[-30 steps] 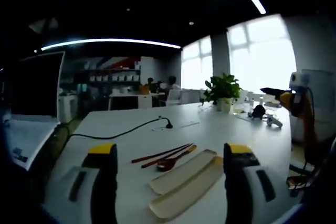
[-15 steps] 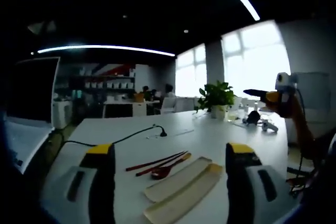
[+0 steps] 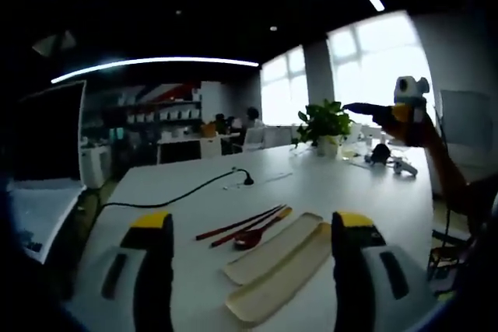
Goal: Arrange the utensils inside the cutlery case until each visible utensil rests in its matching compartment.
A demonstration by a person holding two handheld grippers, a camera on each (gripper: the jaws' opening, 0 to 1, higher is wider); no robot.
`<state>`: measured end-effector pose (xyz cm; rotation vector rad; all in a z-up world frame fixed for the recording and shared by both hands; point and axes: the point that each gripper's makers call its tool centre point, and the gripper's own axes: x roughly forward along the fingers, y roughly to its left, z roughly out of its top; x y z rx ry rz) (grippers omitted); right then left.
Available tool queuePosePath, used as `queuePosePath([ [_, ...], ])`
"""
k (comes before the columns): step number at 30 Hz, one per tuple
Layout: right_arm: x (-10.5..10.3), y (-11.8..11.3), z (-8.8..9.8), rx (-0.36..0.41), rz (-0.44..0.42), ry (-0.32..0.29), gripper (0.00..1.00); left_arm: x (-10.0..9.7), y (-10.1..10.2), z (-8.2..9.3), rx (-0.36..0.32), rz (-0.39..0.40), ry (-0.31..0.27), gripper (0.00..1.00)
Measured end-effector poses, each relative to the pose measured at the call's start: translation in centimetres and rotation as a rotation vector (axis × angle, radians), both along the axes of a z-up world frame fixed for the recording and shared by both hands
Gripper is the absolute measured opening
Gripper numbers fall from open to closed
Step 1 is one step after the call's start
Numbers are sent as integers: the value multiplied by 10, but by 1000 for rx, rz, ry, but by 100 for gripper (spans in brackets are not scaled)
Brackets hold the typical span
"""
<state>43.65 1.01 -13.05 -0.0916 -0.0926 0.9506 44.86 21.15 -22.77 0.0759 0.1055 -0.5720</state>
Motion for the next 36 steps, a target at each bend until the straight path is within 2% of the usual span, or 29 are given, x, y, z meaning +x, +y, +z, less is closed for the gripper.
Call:
queuePosePath([
  [2,5,6,-6,-36,3,9,84,1,1,-5,13,8,19,89],
  [6,15,17,-16,-96,11,22,78,1,1,-5,-10,16,21,89],
  [9,20,23,-25,-94,12,6,72,0,2,-6,14,18,16,89],
  [11,22,28,-36,-110,30,25,72,1,4,-7,31,28,18,89],
  [13,26,31,-45,-119,39,34,71,3,9,-9,29,51,34,89],
  [17,36,33,-51,-118,39,8,67,4,12,-7,21,63,29,88],
  [20,42,41,-66,-163,75,41,62,4,12,-6,20,65,28,87],
  [22,42,51,-78,-175,141,101,64,5,13,-6,26,73,27,87],
  [23,43,56,-83,-174,168,124,64,7,17,-6,51,99,17,87],
  [26,62,66,-102,-225,169,157,62,9,20,-12,105,122,23,86],
  [31,86,74,-125,-269,169,181,57,12,18,-14,105,110,30,85],
  [32,89,74,-127,-267,171,187,55,12,18,-14,107,109,30,85],
  [34,89,81,-123,-186,197,203,53,13,16,-16,113,104,33,85],
  [36,94,81,-128,-179,197,221,51,13,15,-20,123,101,40,84],
])
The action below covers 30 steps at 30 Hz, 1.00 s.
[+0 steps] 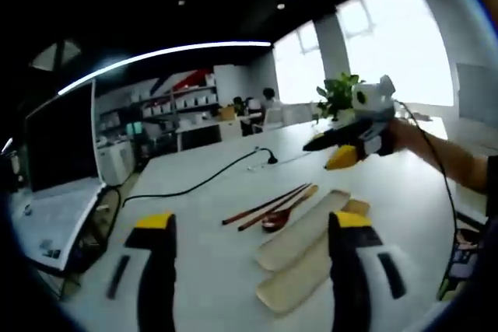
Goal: Arrange the utensils inside the cutlery case until each visible utensil rests in its matching compartment.
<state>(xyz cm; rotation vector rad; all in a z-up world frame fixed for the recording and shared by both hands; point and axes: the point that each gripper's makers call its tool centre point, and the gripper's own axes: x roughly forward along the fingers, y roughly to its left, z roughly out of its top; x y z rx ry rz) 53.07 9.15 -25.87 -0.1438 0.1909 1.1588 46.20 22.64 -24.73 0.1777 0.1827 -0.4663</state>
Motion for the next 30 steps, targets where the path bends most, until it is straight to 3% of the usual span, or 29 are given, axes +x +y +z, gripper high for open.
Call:
queuePosePath([
  [4,22,-1,-26,-118,-44,20,49,2,0,-3,12,-4,10,81],
  [6,32,-1,-39,-171,-73,69,48,2,0,-3,13,-3,7,81],
  [8,35,1,-52,-240,-46,63,42,2,0,-2,13,-3,4,81],
  [10,48,-3,-62,-335,-81,31,37,0,0,1,17,-9,-10,81],
  [12,56,-1,-64,-382,-80,-7,35,-1,-1,4,9,-14,-21,81],
  [16,63,1,-77,-482,-62,-15,35,0,1,4,7,-18,-19,81],
  [18,67,-2,-86,-575,-43,-50,35,1,5,3,4,-11,-16,81],
  [21,85,-16,-93,-791,-57,-176,31,3,9,0,3,1,-9,80],
  [25,89,-11,-94,-821,-24,-173,27,7,12,-2,-5,7,3,79],
  [30,78,2,-97,-875,107,-225,25,10,12,-1,-24,5,3,77],
])
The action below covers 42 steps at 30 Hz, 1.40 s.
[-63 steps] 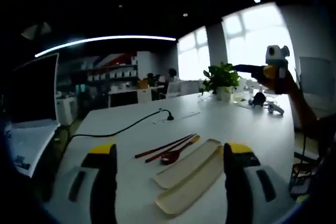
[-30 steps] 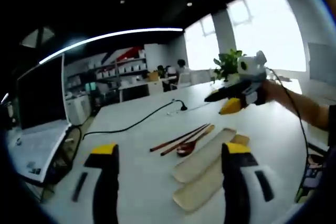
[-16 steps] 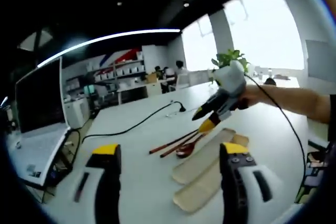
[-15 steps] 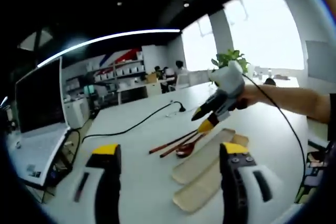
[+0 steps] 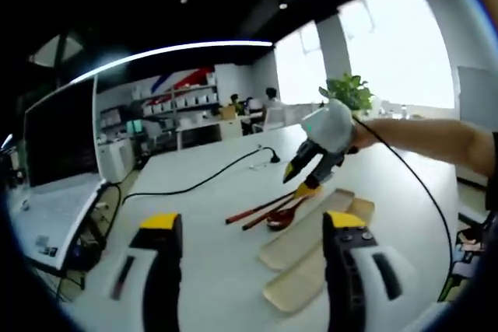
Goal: Arrange the utensils inside the cutlery case until each visible utensil rests in its matching compartment.
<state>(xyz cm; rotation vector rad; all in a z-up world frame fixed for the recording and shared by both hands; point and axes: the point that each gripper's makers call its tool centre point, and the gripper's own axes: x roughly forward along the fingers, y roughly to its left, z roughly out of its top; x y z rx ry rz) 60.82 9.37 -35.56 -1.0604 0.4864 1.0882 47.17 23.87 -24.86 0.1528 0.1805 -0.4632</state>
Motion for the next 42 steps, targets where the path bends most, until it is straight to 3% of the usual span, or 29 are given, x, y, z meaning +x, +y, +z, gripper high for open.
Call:
queuePosePath([
  [4,-1,2,-3,-67,34,38,22,1,2,2,-8,9,-3,77],
  [8,1,7,-4,-77,50,60,21,6,1,3,-28,12,-2,76],
  [13,-9,6,-17,-148,82,146,18,8,3,5,-25,7,-5,75],
  [16,-5,11,-22,-161,87,159,17,9,7,7,-48,17,-11,75],
  [19,-1,10,-22,-170,43,196,14,12,10,4,-53,27,-1,75],
  [26,-9,12,-25,-273,91,265,5,23,17,-5,-66,46,26,73],
  [29,-9,12,-25,-287,73,292,3,26,16,-12,-65,46,46,73],
  [34,-11,12,-24,-310,97,294,3,28,14,-15,-64,39,61,72],
  [42,-10,10,-23,-323,80,236,2,26,13,-15,-61,31,61,71],
])
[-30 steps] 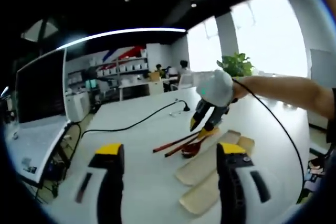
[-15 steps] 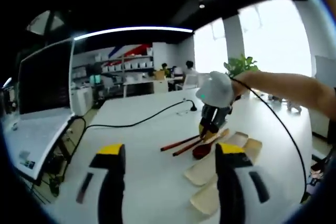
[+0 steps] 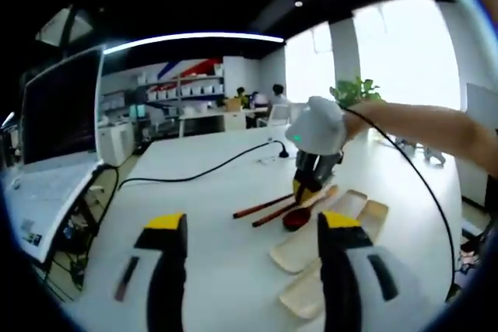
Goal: Arrange the utensils inside the cutlery case until each visible utensil rests in its matching compartment.
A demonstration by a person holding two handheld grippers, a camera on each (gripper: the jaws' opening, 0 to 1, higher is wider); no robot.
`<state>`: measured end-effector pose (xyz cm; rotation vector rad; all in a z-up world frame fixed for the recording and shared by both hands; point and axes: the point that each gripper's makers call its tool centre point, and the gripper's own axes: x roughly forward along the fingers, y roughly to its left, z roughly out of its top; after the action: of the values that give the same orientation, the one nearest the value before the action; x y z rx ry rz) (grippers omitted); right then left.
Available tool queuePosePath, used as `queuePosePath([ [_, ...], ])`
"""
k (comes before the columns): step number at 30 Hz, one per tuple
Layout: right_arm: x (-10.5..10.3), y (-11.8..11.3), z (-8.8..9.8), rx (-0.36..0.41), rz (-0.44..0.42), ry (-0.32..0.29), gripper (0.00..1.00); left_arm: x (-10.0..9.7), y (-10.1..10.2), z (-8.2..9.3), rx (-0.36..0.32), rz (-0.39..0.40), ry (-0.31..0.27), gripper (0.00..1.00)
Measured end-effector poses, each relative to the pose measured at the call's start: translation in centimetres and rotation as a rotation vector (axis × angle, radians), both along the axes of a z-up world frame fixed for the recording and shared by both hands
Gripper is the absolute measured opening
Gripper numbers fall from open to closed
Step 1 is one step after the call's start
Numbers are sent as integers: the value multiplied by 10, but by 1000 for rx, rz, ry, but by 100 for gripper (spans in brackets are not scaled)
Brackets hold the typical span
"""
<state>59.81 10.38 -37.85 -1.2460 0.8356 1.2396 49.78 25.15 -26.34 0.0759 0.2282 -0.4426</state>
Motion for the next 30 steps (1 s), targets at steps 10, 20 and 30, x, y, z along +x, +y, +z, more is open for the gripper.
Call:
queuePosePath([
  [10,10,-1,7,60,-51,-85,1,-1,3,1,11,16,-9,64],
  [20,-11,0,58,124,-66,-124,1,-9,8,12,-25,18,-43,64],
  [30,-46,-2,85,113,-77,-183,1,-15,12,17,-23,28,-63,64],
])
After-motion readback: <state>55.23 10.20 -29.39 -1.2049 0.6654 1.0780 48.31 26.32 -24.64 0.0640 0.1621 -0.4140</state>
